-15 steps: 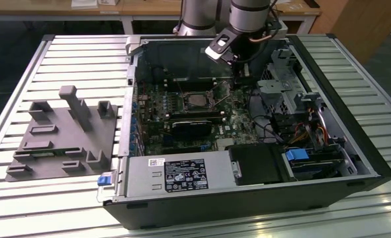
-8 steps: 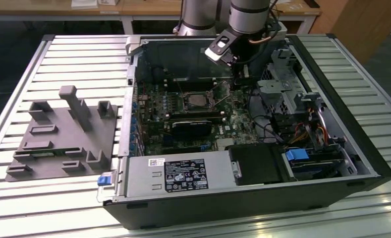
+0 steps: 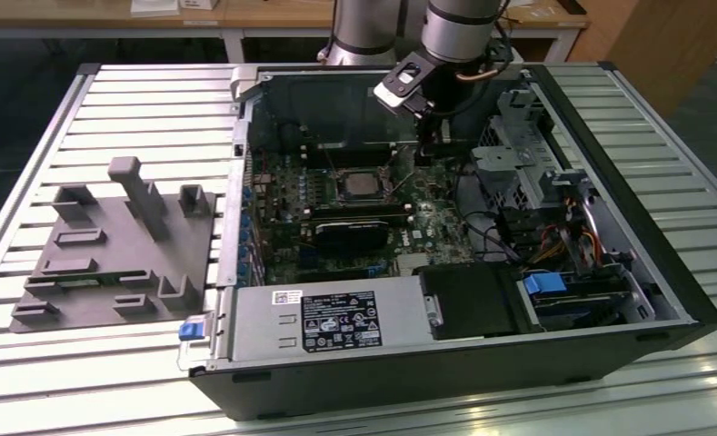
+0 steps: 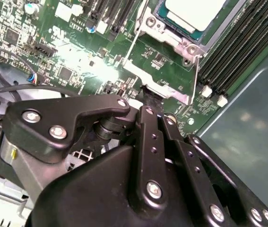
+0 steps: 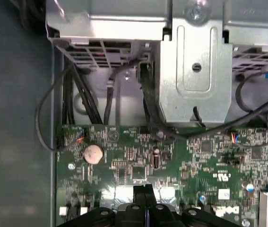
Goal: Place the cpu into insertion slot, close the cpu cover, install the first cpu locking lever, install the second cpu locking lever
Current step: 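Close the cpu cover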
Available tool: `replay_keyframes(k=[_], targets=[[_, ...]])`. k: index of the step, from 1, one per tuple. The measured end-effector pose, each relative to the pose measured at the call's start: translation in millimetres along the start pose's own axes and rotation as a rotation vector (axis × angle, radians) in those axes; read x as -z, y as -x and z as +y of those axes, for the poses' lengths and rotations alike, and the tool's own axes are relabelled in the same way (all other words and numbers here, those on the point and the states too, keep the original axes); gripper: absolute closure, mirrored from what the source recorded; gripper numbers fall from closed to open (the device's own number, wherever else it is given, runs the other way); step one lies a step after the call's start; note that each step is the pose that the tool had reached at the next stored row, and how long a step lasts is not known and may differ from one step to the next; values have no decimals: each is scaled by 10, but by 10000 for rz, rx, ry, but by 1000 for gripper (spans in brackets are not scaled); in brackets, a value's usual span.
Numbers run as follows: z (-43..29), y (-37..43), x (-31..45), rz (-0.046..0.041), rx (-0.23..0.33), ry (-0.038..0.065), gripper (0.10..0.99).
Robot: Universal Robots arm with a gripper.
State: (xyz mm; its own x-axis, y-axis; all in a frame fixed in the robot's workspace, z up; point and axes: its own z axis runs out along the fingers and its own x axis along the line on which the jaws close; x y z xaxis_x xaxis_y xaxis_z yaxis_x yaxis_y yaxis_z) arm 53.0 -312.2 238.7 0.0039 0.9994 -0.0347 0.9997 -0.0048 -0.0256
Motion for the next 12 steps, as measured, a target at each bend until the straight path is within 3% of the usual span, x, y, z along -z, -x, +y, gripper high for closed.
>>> replay_keyframes(k=[4, 6, 12], targets=[[-5, 0, -1, 1, -1, -7, 984], [-146, 0, -5, 4, 0, -3, 984], [-322, 1, -10, 4, 0, 3, 984]])
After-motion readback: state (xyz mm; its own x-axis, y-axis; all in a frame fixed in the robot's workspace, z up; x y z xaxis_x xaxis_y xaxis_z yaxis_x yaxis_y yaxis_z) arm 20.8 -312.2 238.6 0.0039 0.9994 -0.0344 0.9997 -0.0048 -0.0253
